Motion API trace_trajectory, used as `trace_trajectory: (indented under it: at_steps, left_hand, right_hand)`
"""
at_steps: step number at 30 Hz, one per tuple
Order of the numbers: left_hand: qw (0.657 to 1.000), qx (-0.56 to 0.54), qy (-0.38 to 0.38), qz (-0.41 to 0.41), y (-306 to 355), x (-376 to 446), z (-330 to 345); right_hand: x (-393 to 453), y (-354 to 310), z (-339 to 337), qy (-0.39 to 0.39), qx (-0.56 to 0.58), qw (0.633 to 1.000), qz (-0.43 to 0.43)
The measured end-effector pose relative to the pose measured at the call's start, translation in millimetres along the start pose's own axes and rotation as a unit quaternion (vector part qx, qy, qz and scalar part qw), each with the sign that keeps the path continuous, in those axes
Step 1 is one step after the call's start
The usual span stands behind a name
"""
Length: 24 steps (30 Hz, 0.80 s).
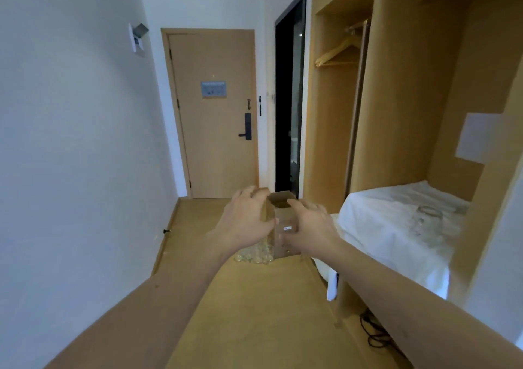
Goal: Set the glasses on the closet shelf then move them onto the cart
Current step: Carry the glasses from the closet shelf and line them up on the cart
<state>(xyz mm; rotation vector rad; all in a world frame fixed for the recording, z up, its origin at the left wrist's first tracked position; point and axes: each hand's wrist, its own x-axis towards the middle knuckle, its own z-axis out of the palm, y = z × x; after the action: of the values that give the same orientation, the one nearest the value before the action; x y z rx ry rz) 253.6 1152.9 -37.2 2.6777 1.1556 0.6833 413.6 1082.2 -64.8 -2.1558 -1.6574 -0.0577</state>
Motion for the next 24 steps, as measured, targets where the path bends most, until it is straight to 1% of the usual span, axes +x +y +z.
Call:
trace_trajectory:
  at_steps: [3,8,12,14,19,24]
  left_hand:
    - [1.000,-0.020,-0.002,0.023,-18.4,27.6,5.6]
    - [0.997,-0.008,-0.029,0.072,-43.0,63.3,18.5]
    - [0.993,-0.020,-0.045,0.106,-53.8,93.9,39.1]
    - [0.991,-0.043,-0.062,0.109,-52.4,108.5,51.3]
    - [0.984,-0.059,-0.095,0.136,-35.1,145.6,86.9]
    - [0.980,-0.066,-0.102,0.157,-12.4,186.7,124.3]
  right_hand:
    - [22.8,-4.4,7.5,0.003,-0.009,1.000,0.027]
    - [49.1,-6.0,20.5,0.011,-0.020,0.998,0.065]
    - [61.4,1.3,29.9,0.007,-0.029,0.994,0.106]
    - [65.6,11.5,34.3,0.003,-0.037,0.991,0.129]
    - [79.7,49.4,38.3,-0.002,-0.060,0.982,0.178]
    - [99.0,98.1,40.5,-0.004,-0.072,0.974,0.215]
